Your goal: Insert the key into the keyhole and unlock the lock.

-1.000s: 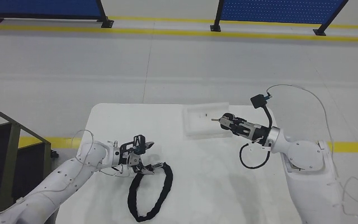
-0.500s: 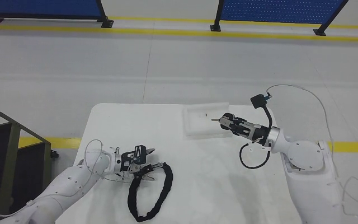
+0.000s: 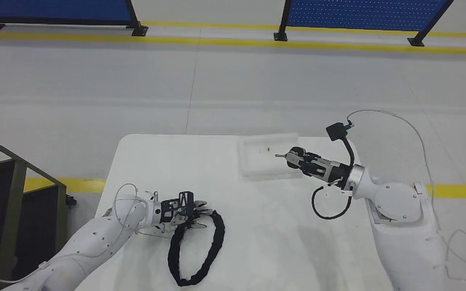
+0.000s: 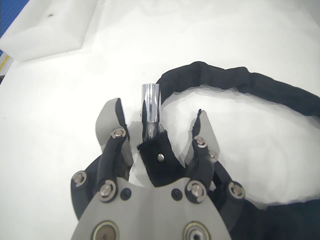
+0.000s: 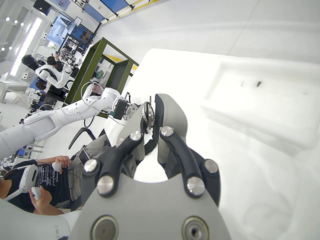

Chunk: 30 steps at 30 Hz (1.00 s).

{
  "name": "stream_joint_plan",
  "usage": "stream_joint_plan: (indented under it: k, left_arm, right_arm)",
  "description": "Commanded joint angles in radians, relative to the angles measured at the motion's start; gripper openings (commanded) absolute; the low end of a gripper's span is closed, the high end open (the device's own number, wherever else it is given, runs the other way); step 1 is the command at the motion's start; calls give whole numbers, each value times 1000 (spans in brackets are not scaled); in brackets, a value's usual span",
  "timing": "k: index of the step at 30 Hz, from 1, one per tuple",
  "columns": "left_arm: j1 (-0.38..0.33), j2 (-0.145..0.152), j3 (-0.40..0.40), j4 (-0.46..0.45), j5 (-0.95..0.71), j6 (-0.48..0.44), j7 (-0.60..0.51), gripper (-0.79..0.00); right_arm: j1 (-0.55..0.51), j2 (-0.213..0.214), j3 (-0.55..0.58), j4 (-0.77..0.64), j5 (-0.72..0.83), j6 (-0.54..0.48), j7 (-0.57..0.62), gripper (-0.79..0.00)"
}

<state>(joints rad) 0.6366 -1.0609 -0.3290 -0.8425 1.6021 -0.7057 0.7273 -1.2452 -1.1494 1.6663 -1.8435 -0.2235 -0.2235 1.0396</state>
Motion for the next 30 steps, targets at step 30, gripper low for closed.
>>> stream_joint_plan:
  k: [30]
  left_arm:
    - [15,95,-255,-274,-87,-256,131,-785]
  right_arm:
    - [-39,6,-56,-87,-60,-20,7,-785]
